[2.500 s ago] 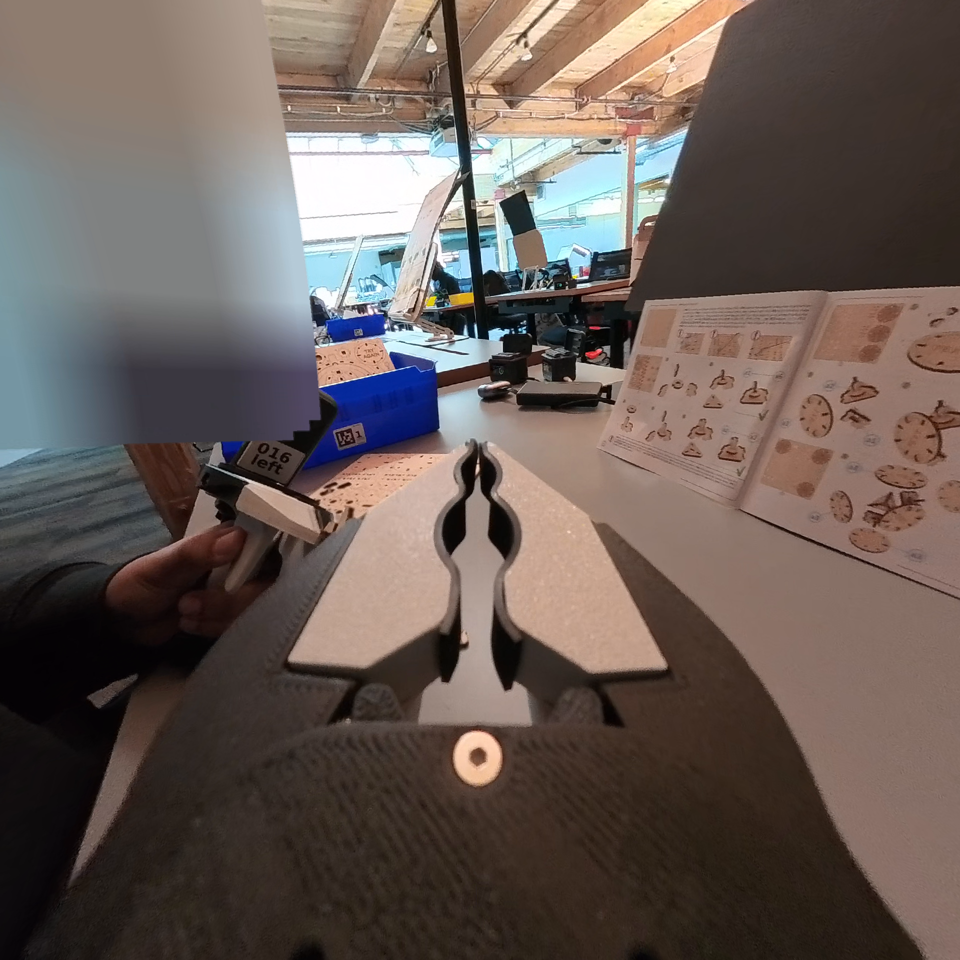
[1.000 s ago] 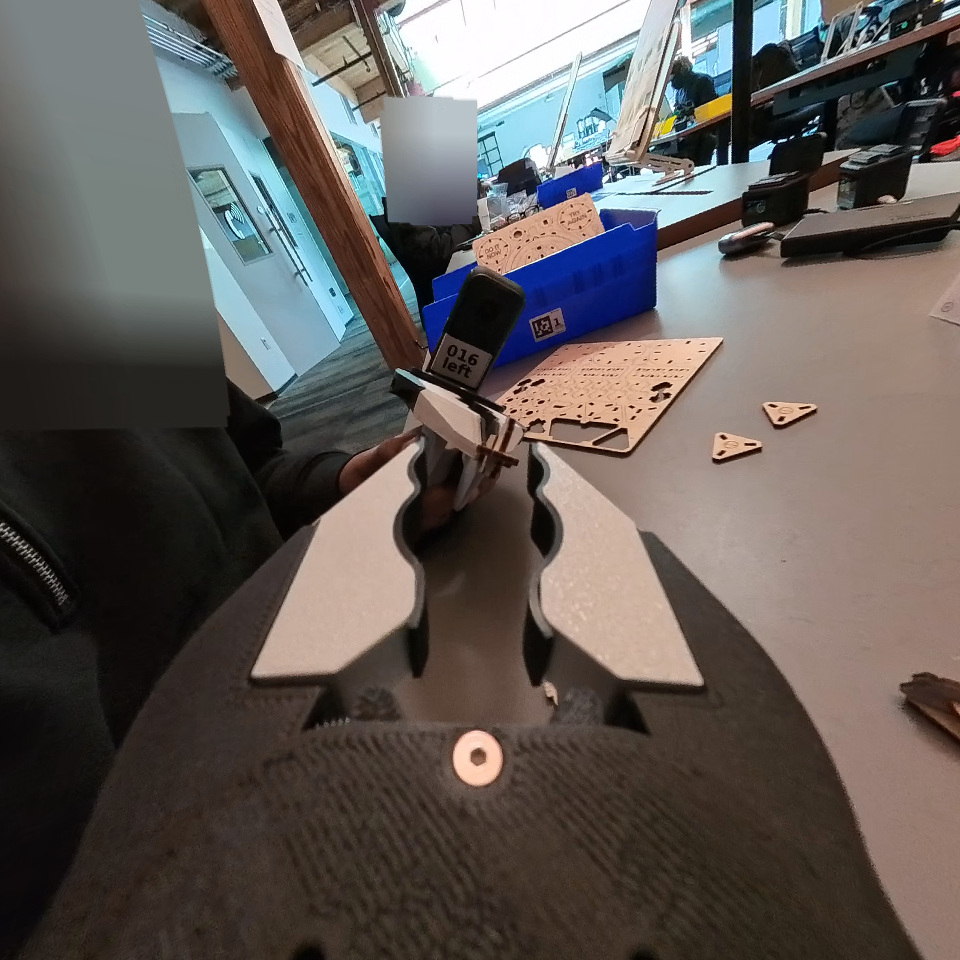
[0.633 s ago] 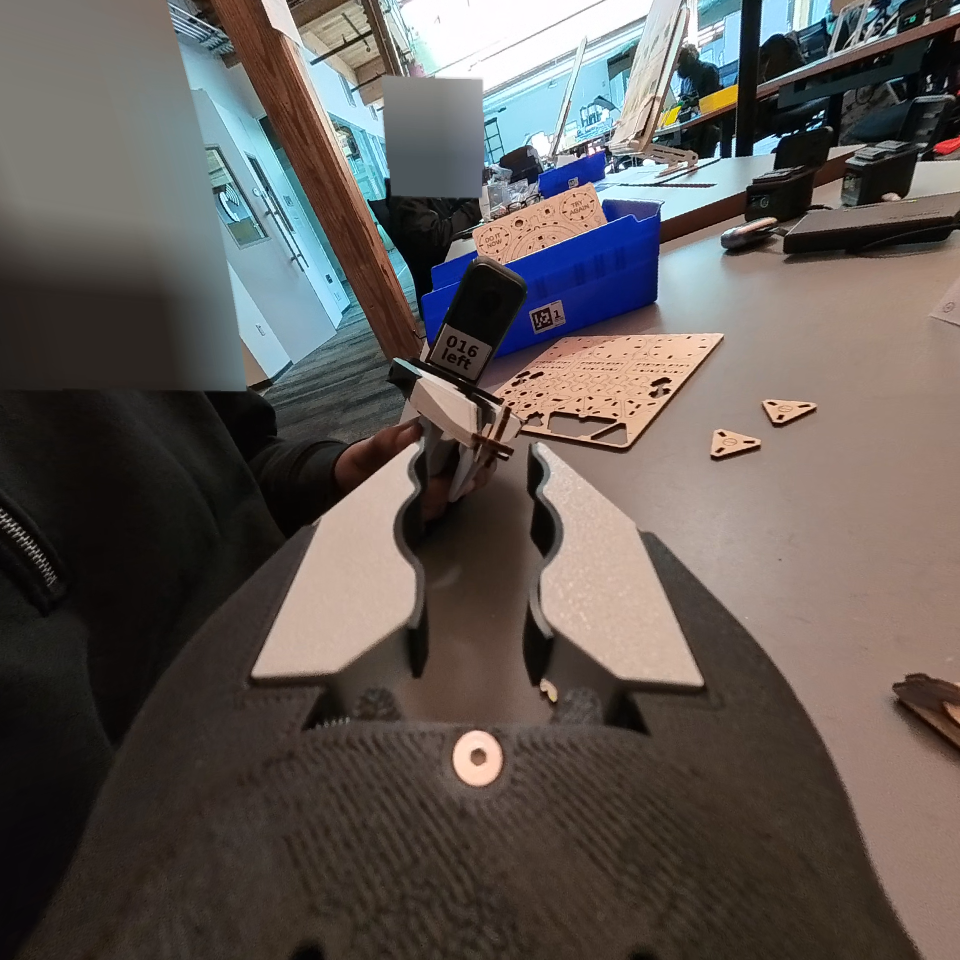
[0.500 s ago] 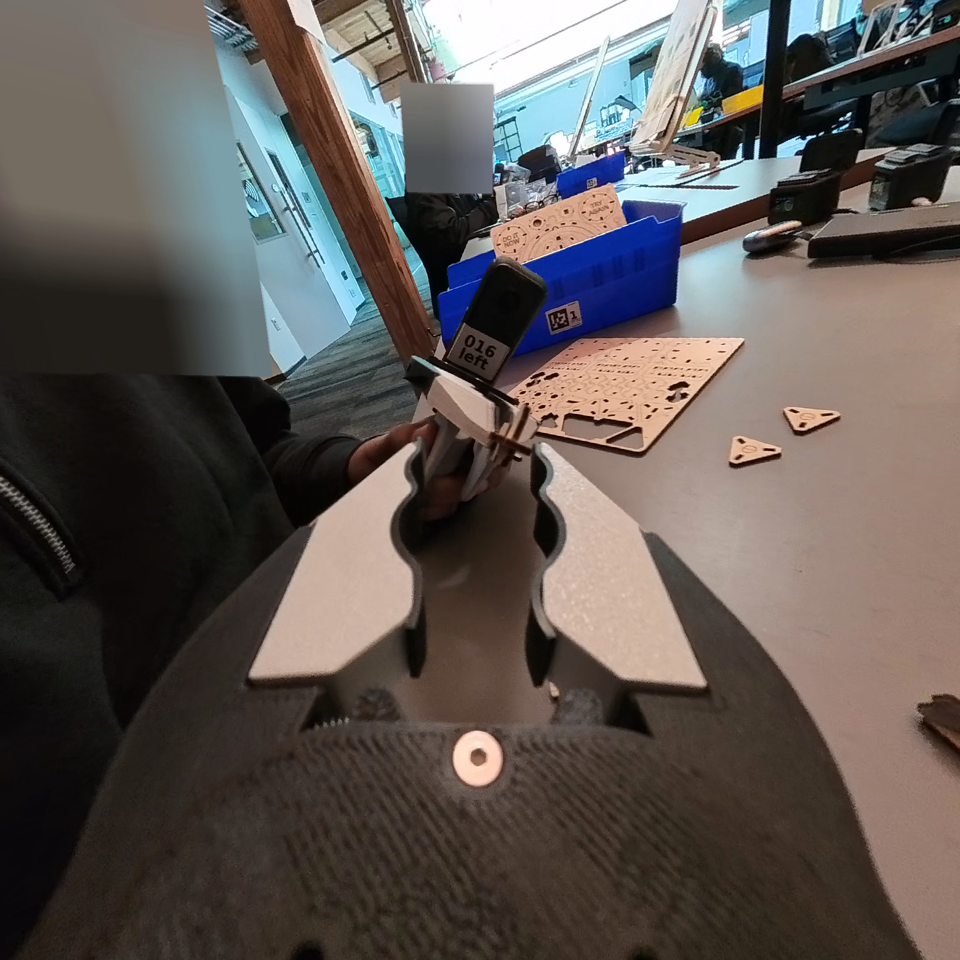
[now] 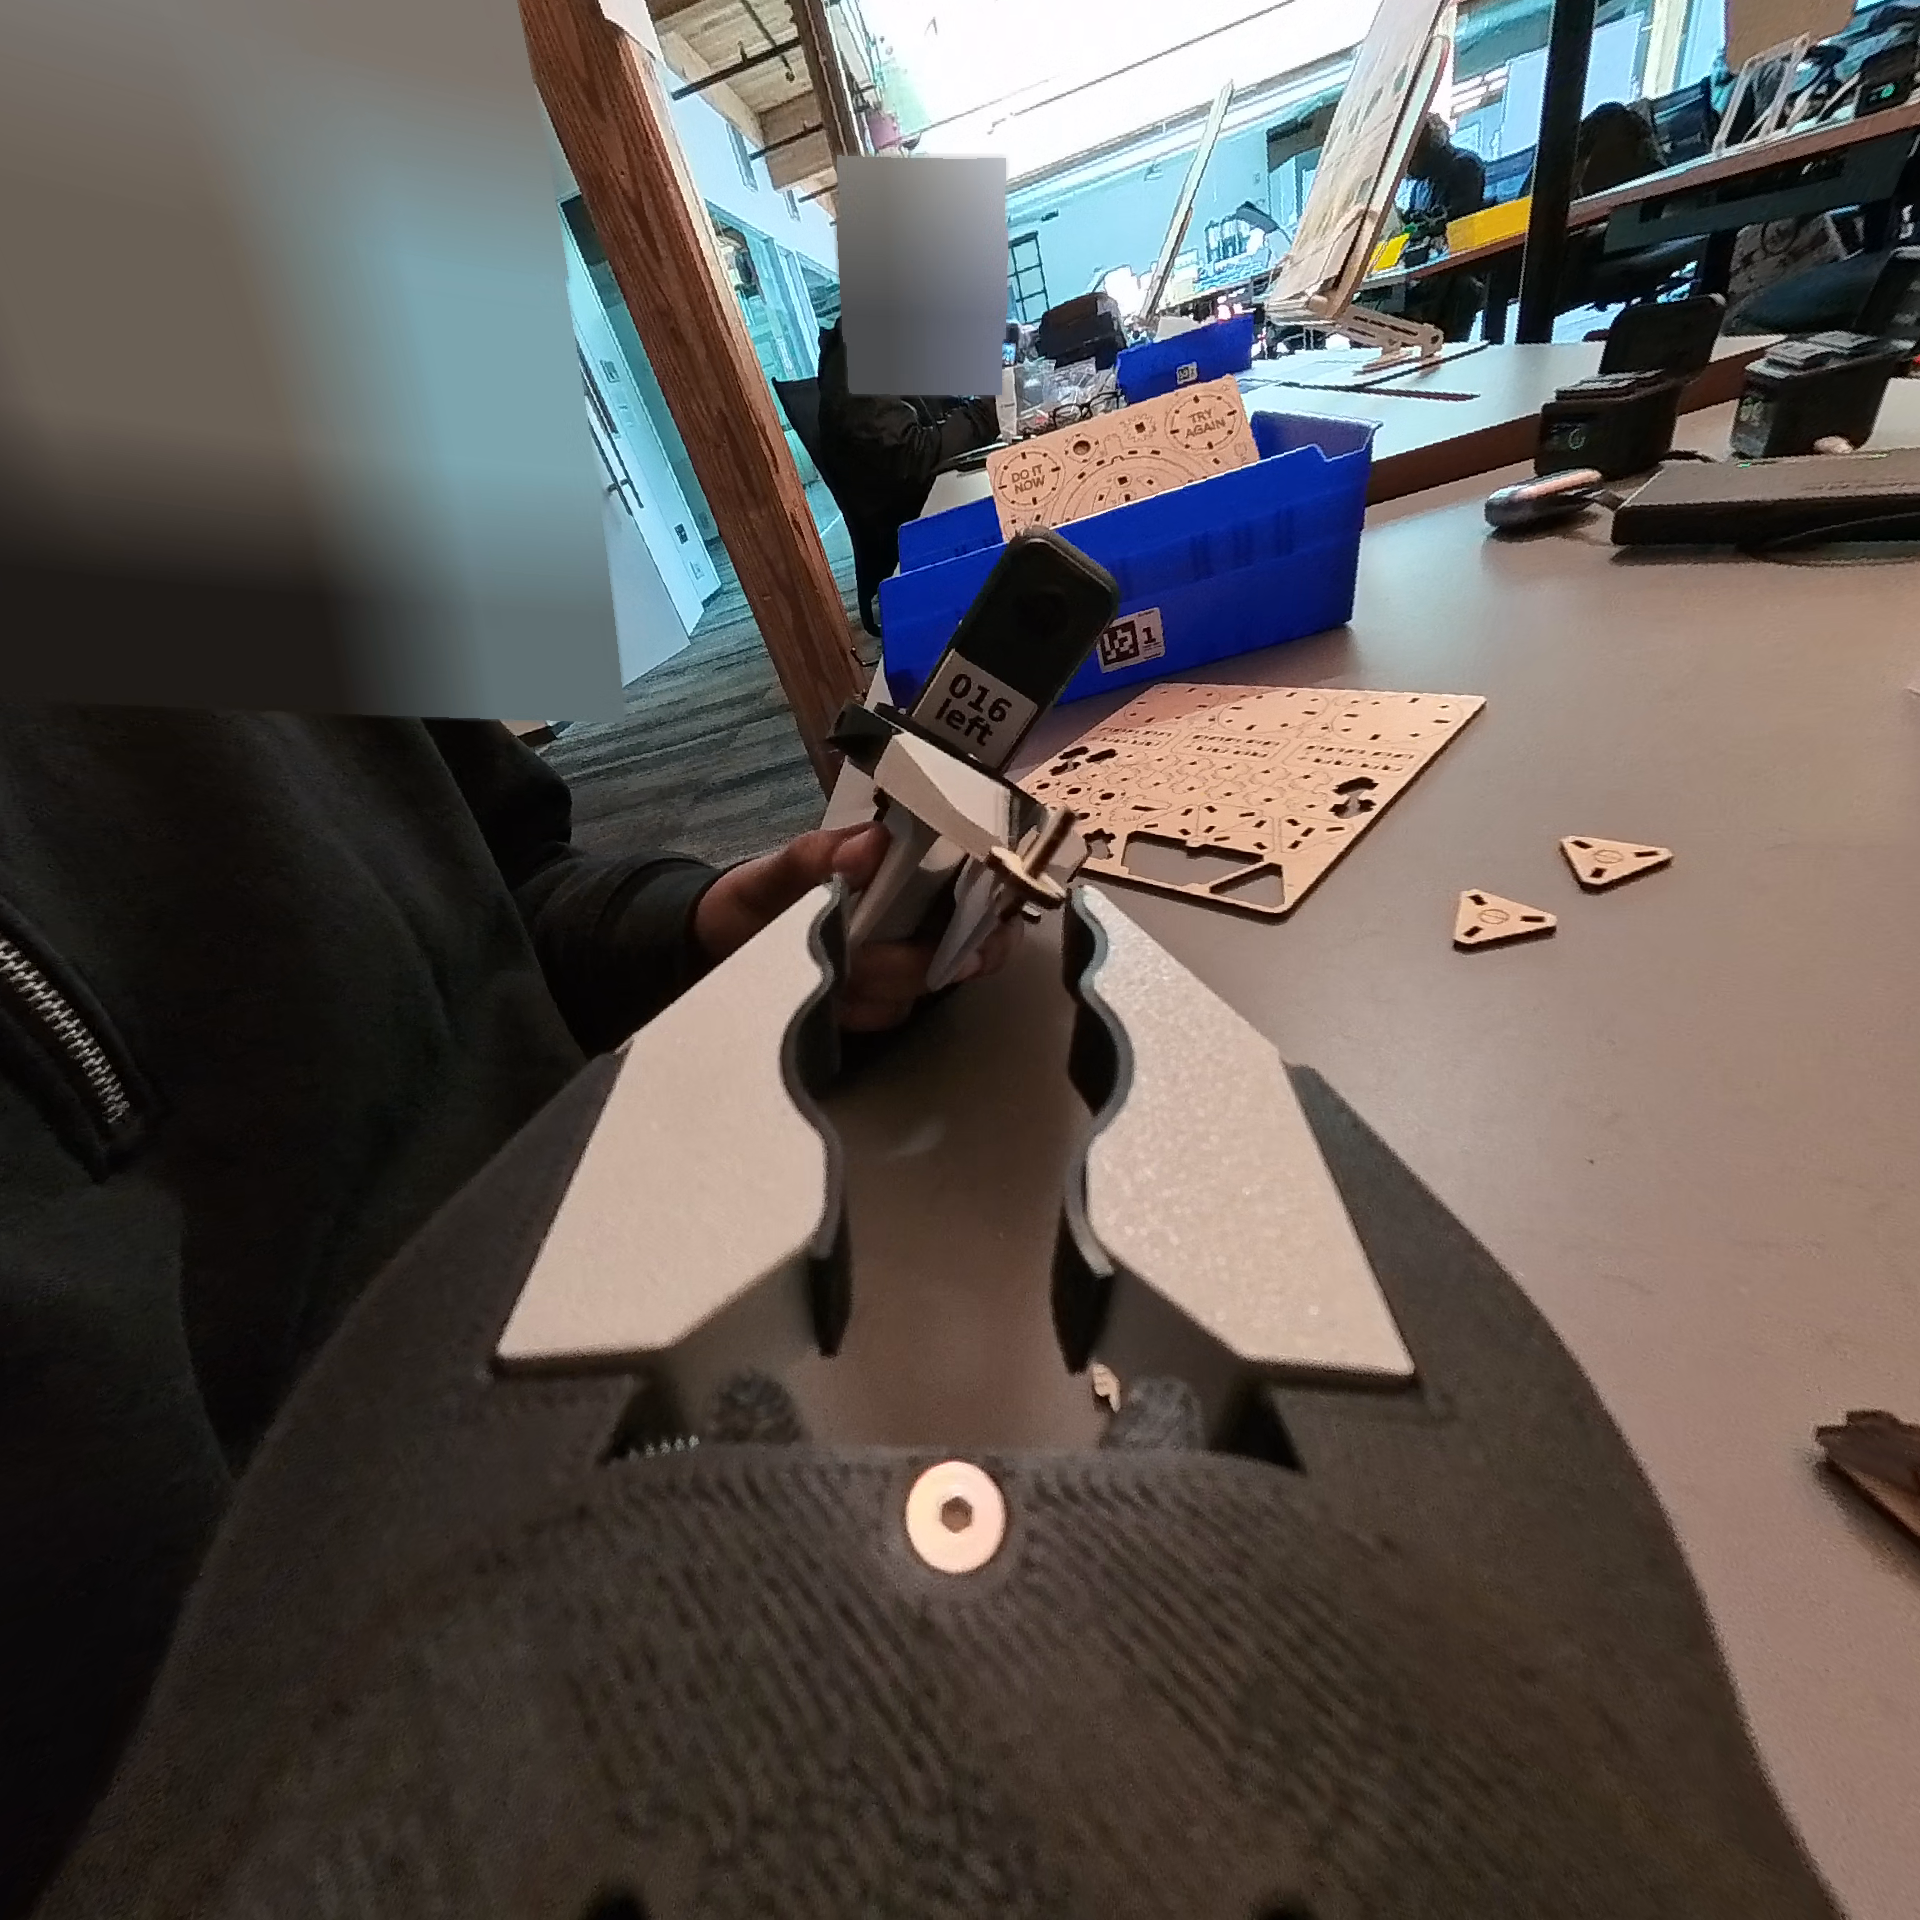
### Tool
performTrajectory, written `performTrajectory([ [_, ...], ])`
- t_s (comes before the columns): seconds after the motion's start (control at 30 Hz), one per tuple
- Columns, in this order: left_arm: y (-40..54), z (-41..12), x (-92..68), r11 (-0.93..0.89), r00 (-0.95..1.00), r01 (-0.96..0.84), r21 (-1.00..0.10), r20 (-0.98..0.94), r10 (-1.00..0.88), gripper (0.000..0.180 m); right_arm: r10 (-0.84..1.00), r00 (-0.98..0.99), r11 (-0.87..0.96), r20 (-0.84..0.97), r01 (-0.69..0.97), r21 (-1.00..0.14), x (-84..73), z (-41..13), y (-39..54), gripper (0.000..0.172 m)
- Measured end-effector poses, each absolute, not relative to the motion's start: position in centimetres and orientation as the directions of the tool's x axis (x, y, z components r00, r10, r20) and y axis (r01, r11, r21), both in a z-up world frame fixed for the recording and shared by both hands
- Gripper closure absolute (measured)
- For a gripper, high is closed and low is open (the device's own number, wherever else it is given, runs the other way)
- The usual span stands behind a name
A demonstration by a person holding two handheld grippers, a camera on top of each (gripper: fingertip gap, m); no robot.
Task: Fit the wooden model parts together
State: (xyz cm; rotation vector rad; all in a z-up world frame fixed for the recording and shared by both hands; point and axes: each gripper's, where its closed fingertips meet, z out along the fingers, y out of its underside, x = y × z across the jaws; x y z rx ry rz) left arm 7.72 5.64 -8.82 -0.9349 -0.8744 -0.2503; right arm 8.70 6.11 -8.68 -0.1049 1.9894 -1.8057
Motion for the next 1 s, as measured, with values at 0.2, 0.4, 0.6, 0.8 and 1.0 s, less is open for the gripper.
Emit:
performTrajectory([
  [0.2, 5.7, -8.8, 7.8, 0.590, 0.647, 0.540, -0.600, 0.744, 0.165, 0.180, -0.345, -0.902, 0.132, -0.261, 0.228, -0.965, 8.6, -8.6, 6.2, 0.135],
  [0.4, 5.9, -8.8, 7.9, 0.583, 0.648, 0.544, -0.603, 0.744, 0.165, 0.180, -0.329, -0.909, 0.129, -0.256, 0.225, -0.966, 8.4, -8.7, 6.1, 0.140],
  [0.6, 6.0, -9.0, 7.8, 0.575, 0.643, 0.543, -0.612, 0.743, 0.184, 0.180, -0.280, -0.920, 0.069, -0.276, 0.267, -0.961, 7.1, -7.9, 5.9, 0.144],
  [0.8, 6.4, -9.5, 7.7, 0.538, 0.641, 0.529, -0.656, 0.724, 0.254, 0.180, -0.286, -0.882, 0.057, -0.375, 0.375, -0.925, 6.2, -7.3, 6.2, 0.161],
  [1.0, 7.0, -9.8, 7.8, 0.492, 0.644, 0.511, -0.704, 0.693, 0.324, 0.180, -0.296, -0.840, 0.149, -0.455, 0.430, -0.891, 6.8, -8.6, 5.7, 0.159],
])
